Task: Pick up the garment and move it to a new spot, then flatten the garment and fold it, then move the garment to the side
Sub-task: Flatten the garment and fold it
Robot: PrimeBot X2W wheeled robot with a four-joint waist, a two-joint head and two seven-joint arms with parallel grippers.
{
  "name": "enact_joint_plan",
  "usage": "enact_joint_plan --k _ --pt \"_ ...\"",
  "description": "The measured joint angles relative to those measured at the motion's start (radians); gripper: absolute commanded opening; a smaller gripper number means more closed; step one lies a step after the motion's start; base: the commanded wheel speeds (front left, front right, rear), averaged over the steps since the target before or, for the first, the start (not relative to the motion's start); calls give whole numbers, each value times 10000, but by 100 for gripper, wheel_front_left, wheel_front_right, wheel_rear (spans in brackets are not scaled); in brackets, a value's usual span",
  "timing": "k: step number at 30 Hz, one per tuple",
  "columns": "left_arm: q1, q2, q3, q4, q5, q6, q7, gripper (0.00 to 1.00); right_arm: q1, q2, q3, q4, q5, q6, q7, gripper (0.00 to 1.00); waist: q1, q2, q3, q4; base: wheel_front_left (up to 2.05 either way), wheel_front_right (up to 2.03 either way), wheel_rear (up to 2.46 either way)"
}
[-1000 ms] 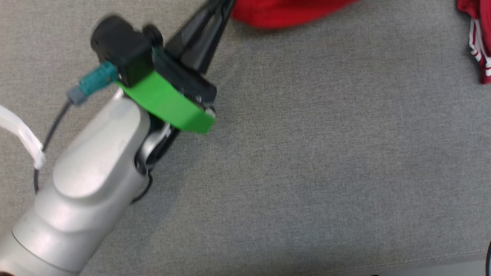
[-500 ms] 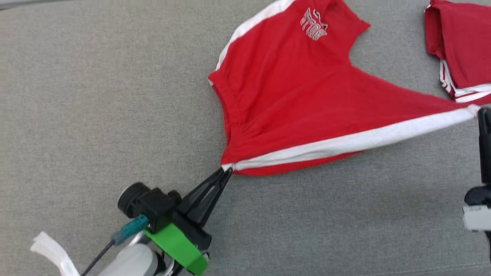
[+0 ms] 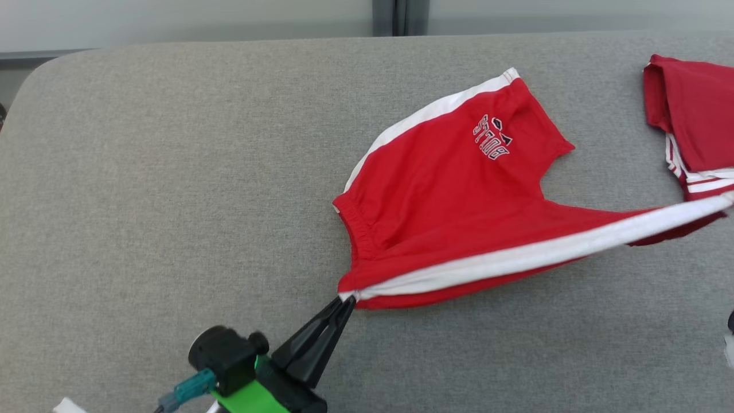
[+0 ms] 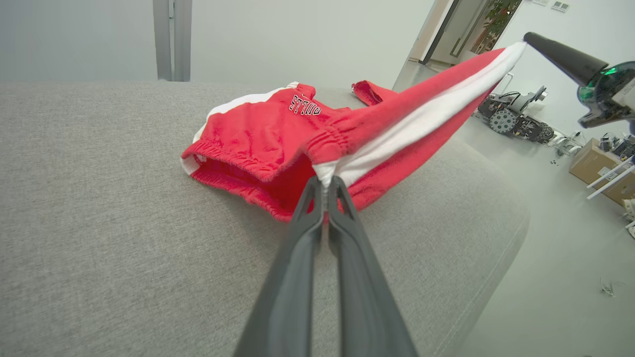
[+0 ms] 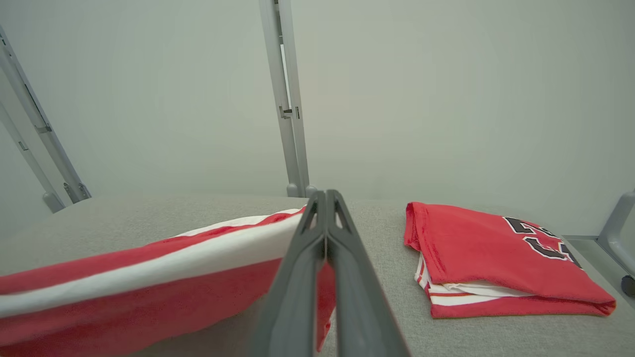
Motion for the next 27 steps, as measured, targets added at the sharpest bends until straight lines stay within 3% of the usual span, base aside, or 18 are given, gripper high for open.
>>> enact_joint_plan --k 3,10,19,27 --pt "-821 -393 -276 36 -570 -27 174 0 -1086 -274 100 606 -349 0 755 0 0 0 107 192 0 0 0" --pt "-2851 -1110 -1009 499 -3103 -56 479 0 -3824 -1386 673 2389 -945 -2 2121 0 0 0 642 694 0 0 0" --pt "-4868 -1620 -1252 2366 -5442 -58 1220 0 -7396 -3200 3400 4849 -771 0 3267 0 0 0 1527 1288 0 0 0" --pt "-6154 -1898 -1739 3636 -6140 -58 1404 0 -10285 -3593 5952 6786 -667 0 3465 0 0 0 2290 1756 0 0 0"
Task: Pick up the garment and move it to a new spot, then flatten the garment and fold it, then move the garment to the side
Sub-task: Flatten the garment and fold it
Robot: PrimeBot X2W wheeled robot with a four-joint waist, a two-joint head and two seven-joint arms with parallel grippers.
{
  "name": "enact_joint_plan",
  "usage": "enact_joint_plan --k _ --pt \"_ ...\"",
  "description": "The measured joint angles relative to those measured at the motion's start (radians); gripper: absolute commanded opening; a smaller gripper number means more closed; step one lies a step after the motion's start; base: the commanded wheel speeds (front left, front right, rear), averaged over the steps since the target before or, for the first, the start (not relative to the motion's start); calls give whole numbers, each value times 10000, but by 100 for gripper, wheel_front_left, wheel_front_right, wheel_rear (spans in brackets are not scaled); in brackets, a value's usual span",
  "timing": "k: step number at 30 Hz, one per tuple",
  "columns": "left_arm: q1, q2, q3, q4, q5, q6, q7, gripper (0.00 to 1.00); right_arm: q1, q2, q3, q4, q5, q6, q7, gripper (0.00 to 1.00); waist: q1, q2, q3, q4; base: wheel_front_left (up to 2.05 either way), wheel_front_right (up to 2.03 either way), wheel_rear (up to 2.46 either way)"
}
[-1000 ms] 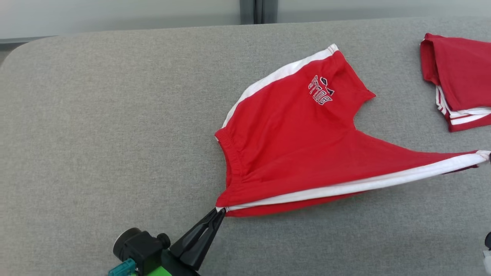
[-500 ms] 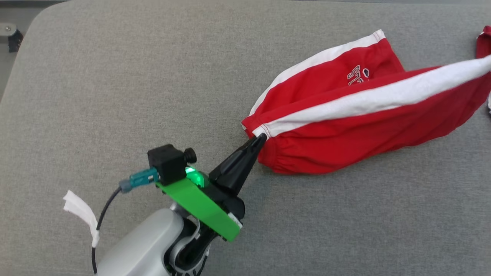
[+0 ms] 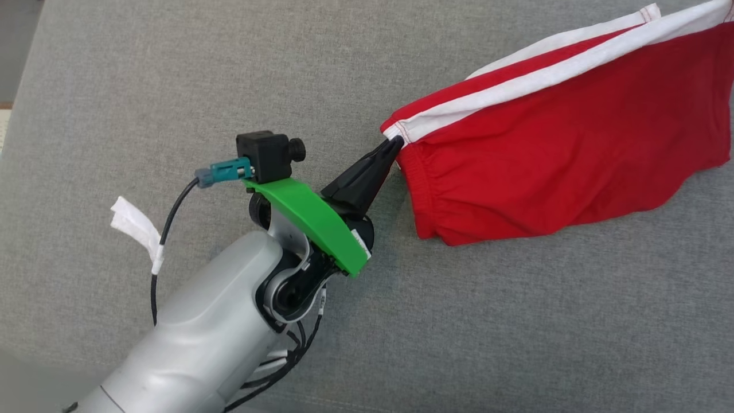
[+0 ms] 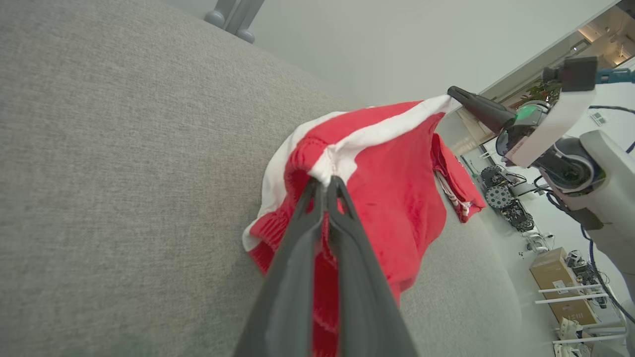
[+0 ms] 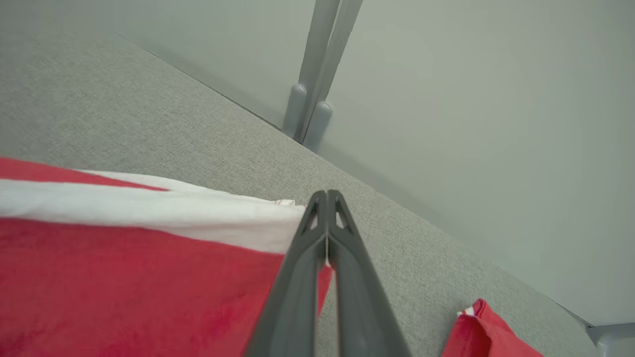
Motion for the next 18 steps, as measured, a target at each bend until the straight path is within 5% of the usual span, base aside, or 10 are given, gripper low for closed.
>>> enact_joint_plan --k 5,7,9,10,11,12,18 --pt "-579 -58 -376 384 -276 0 -109 0 -1338 86 1277 1143 150 0 -376 0 0 0 435 218 0 0 0" --pt "-713 -59 -529 527 -297 0 -209 17 -1667 182 1582 1524 280 0 -794 0 1 0 550 290 0 0 0" --pt "-807 -54 -660 675 -355 0 -345 50 -1910 307 1814 1881 464 0 -1156 0 0 0 631 342 0 0 0" --pt "-833 -54 -708 738 -418 0 -418 88 -1969 378 1929 2029 560 0 -1413 36 0 0 658 356 0 0 0" --pt "-849 -48 -782 796 -474 0 -477 100 -1982 453 2077 2163 679 0 -1632 75 1 0 660 353 0 0 0" --pt "-861 -33 -872 802 -476 0 -579 100 -1982 483 2222 2295 708 0 -1887 100 1 0 648 342 0 0 0" --pt "-775 330 -989 936 -418 0 -1273 100 -1801 723 2334 2794 1333 0 -3601 100 1 0 390 126 0 0 0"
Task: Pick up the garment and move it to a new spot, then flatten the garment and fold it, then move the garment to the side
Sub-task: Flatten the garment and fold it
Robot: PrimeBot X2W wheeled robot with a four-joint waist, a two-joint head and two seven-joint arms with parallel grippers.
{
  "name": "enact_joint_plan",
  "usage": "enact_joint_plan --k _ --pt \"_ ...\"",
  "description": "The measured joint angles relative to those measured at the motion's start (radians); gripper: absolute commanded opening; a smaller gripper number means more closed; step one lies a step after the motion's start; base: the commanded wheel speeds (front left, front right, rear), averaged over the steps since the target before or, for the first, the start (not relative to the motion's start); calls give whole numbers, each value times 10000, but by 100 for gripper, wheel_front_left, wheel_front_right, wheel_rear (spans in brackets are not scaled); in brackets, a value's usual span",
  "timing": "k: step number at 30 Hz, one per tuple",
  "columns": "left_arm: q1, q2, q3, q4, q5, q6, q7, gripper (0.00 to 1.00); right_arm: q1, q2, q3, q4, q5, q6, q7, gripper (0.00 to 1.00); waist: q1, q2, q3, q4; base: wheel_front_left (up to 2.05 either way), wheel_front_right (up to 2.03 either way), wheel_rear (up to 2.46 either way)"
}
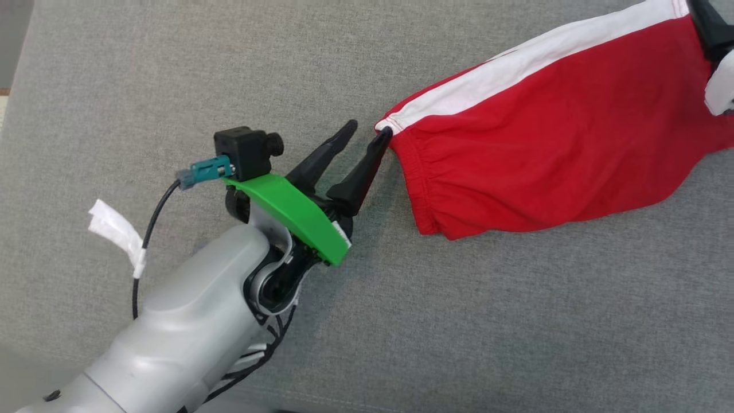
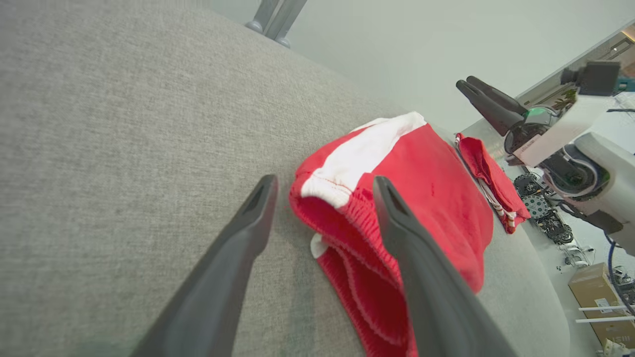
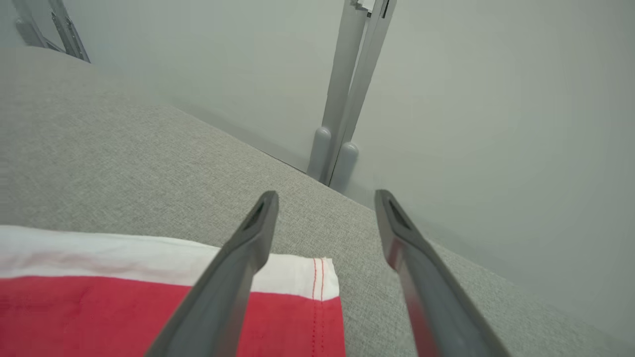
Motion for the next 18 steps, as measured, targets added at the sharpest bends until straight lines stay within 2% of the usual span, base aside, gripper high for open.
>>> enact_joint_plan --k 3,4,5,7,12,18 --pt "321 226 401 305 869 0 -169 100 546 150 38 109 353 0 -577 100 0 0 -229 -132 0 0 0" --pt "551 242 932 337 1480 77 -184 100 780 201 61 119 487 0 -704 100 0 0 -324 -177 0 0 0" --pt "1024 207 1979 71 2679 351 -203 100 1178 326 38 115 704 0 -926 100 0 0 -517 -256 0 0 0" --pt "1829 -6 2930 -424 3768 650 -207 100 1573 428 -2 115 851 0 -1085 100 0 0 -725 -332 0 0 0" --pt "4081 -545 4535 -1749 6136 1287 -207 100 2660 815 -171 274 1302 0 -1289 100 0 0 -1324 -494 0 0 0" --pt "5938 -1131 5053 -3037 8172 1643 -205 100 3105 1003 -320 840 1887 0 -980 100 0 0 -1828 -478 0 0 0"
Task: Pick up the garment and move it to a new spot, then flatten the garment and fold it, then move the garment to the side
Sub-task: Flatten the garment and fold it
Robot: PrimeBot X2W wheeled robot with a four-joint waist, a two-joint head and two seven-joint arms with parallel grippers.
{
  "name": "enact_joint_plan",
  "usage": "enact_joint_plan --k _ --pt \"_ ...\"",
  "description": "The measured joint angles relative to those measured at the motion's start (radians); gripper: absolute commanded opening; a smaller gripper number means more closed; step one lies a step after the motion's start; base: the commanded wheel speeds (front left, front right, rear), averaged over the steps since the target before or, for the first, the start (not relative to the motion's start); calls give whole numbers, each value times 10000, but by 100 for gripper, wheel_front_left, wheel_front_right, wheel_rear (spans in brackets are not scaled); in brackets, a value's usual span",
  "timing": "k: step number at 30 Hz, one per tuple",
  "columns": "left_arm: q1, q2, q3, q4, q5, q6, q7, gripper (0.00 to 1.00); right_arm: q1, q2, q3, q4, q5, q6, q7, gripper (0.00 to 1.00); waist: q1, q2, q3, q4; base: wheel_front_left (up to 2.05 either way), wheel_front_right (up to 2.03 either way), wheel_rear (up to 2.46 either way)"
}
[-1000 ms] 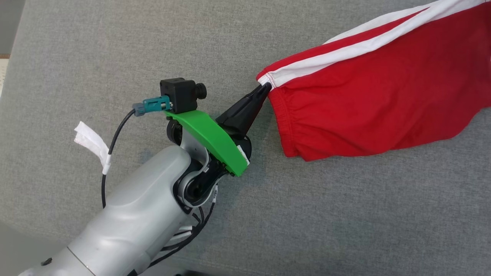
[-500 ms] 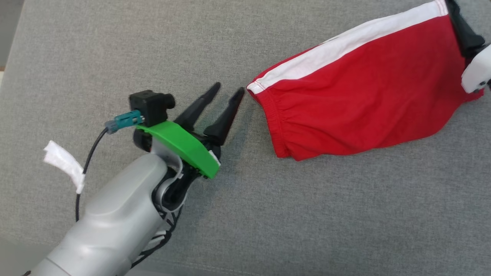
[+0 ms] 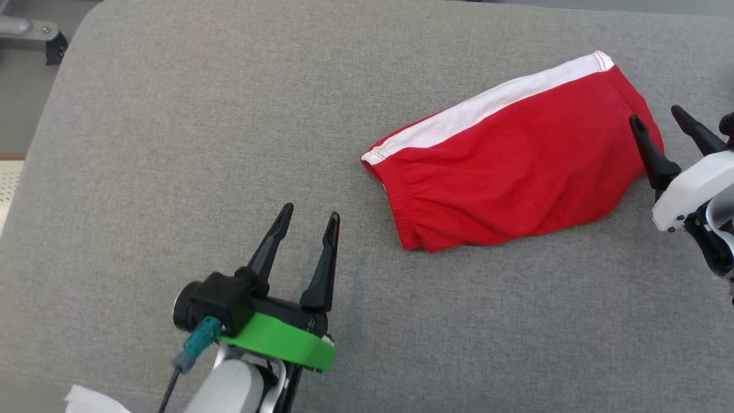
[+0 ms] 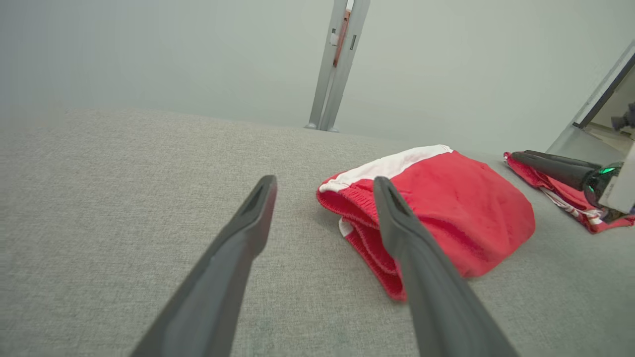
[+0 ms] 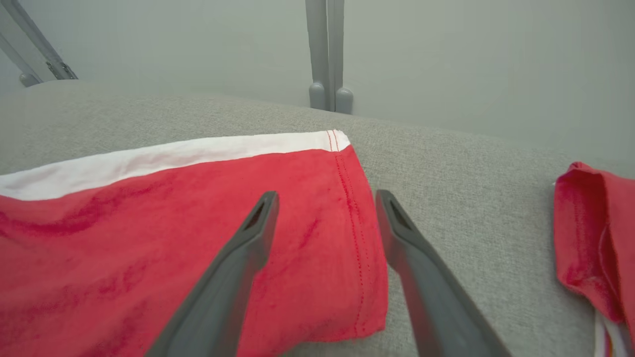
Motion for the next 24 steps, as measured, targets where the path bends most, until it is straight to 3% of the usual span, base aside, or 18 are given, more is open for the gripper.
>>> enact_joint_plan --k 3,11,21,22,24 --pt "637 -253 90 -395 520 -10 0 100 -201 6 -52 397 182 0 449 100 0 0 -43 171 0 0 0" --pt "1246 -803 35 -608 1110 -594 -2 100 -1317 -508 -146 2211 -339 -2 1547 100 0 0 193 1020 0 0 0" --pt "1269 -1016 224 -621 1371 -882 -2 100 -1750 -226 268 3310 -339 -6 2627 100 0 0 740 1806 0 0 0" --pt "1268 -1020 238 -619 1396 -884 -2 100 -1816 -188 284 3388 -278 -6 2732 78 0 0 784 1828 0 0 0" --pt "1267 -1032 251 -614 1432 -897 0 100 -1874 -102 326 3455 -249 -6 2782 0 0 0 831 1828 0 0 0"
